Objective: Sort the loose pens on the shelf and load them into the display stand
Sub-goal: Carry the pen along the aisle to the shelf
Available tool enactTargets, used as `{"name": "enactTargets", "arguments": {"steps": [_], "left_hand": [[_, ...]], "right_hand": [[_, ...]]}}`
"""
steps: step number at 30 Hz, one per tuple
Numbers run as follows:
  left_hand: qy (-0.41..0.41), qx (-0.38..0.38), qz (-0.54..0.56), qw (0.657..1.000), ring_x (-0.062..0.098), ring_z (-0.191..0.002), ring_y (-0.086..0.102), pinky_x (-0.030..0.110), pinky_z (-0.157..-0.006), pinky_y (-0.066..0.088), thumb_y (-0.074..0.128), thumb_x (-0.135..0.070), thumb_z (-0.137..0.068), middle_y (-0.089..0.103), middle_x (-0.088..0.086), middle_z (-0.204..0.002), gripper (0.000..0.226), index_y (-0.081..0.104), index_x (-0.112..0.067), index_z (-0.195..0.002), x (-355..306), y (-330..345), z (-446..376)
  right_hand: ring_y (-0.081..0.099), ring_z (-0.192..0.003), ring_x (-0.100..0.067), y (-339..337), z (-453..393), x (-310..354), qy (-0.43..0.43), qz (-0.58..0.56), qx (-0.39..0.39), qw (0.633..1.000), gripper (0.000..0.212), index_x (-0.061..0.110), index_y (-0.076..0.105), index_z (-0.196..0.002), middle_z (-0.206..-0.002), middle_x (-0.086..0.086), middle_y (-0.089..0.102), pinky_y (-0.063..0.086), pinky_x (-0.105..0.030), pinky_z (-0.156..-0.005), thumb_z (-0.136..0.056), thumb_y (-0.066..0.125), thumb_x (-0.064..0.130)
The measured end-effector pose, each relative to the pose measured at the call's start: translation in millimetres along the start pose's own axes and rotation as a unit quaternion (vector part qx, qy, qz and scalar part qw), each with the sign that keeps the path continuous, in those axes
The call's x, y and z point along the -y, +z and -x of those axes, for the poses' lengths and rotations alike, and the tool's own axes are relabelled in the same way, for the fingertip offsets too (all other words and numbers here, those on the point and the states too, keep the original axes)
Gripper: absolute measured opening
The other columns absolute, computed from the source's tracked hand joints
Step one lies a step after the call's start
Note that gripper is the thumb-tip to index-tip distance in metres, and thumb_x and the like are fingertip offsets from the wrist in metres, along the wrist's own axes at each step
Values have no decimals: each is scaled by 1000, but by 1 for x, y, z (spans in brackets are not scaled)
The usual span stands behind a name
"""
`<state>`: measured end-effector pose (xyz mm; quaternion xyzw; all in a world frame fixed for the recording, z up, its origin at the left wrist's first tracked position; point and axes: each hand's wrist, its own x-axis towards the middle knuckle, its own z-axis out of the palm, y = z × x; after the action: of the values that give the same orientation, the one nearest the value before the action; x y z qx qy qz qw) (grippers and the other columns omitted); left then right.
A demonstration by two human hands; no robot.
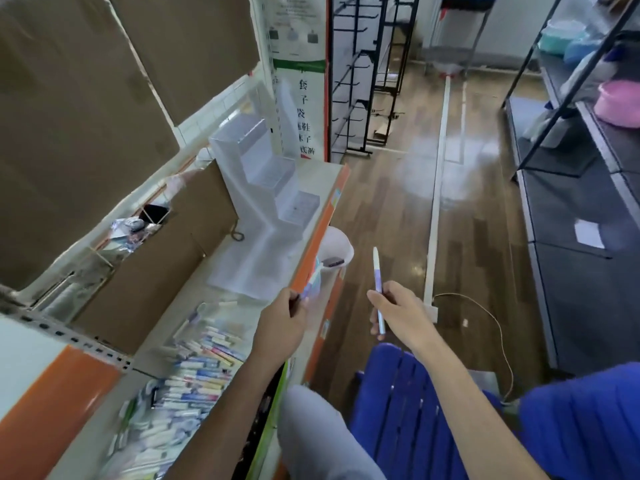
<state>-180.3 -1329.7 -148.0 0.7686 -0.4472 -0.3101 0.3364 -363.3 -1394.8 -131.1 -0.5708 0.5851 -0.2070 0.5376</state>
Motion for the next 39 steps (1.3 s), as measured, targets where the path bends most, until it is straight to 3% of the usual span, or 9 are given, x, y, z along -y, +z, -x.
{"name": "enactTargets", "arguments": {"steps": [4, 9, 17, 21, 23, 26, 30, 33, 39], "left_hand": [[-25, -40, 1, 999, 15, -62, 48, 31, -57, 33, 48, -30, -96, 56, 1, -69, 24, 48, -14, -79, 9, -15, -32], [-87, -99, 12, 991, 12, -57, 47, 30, -54, 33, 43, -31, -99, 55, -3, -67, 27, 50, -11, -82, 11, -15, -110], [-179, -178, 31, 967, 13, -60, 51, 25, -51, 34, 43, -34, -98, 63, 3, -79, 26, 51, -12, -87, -14, -3, -179], [-214, -225, 75, 947, 23, -64, 55, 37, -60, 44, 44, -35, -97, 63, 8, -79, 28, 50, -10, -87, -7, -4, -177], [-235, -245, 89, 936, 24, -64, 58, 37, -61, 46, 44, -34, -98, 63, 10, -79, 27, 50, -10, -88, 4, 0, -173], [-272, -264, 108, 919, 18, -62, 58, 36, -62, 48, 44, -36, -97, 63, 6, -78, 29, 52, -10, -88, 26, 16, -167], [-308, -288, 86, 903, 22, -67, 60, 36, -63, 47, 45, -44, -95, 58, 7, -74, 34, 53, -15, -79, 75, 42, -164], [-317, -326, 55, 889, 23, -59, 54, 28, -52, 35, 47, -39, -95, 52, 8, -65, 33, 50, -16, -71, 120, 55, -167], [-322, -417, -9, 850, 21, -70, 58, 33, -64, 45, 53, -31, -95, 61, 4, -80, 22, 60, -11, -94, 199, 59, -160]], "right_hand": [[63, -62, -33, 23, -55, 30, -49, 28, 37, 998, 26, 1, 52, -86, -67, -12, 64, 53, -42, -59, -96, 51, 25], [56, -46, -15, 27, -143, 66, -90, 63, 121, 986, 19, 6, 49, -83, -55, -4, 58, 50, -32, -53, -97, 48, 19], [64, -63, -33, 25, -253, 98, -118, 135, 239, 954, 16, 13, 49, -81, -61, -8, 62, 54, -48, -71, -95, 51, 20], [59, -52, -16, 48, -272, 108, -113, 143, 309, 933, 13, 6, 53, -89, -64, -5, 62, 55, -33, -57, -94, 55, 18], [61, -53, -15, 61, -278, 104, -122, 163, 336, 920, 15, 4, 55, -92, -67, -6, 63, 53, -28, -52, -94, 55, 19], [63, -57, -19, 80, -287, 87, -125, 195, 376, 897, 16, 7, 55, -88, -67, -6, 64, 56, -40, -62, -94, 55, 22], [57, -47, -6, 110, -301, 51, -152, 243, 404, 869, 14, 13, 52, -81, -63, -3, 59, 49, -21, -49, -94, 54, 19], [57, -44, -7, 141, -316, 23, -190, 266, 420, 846, 16, 14, 51, -81, -63, -3, 59, 47, -22, -48, -94, 56, 21], [54, -42, -9, 226, -322, -28, -273, 272, 452, 804, 10, 12, 54, -83, -57, -1, 55, 47, -21, -48, -89, 60, 18]]}}
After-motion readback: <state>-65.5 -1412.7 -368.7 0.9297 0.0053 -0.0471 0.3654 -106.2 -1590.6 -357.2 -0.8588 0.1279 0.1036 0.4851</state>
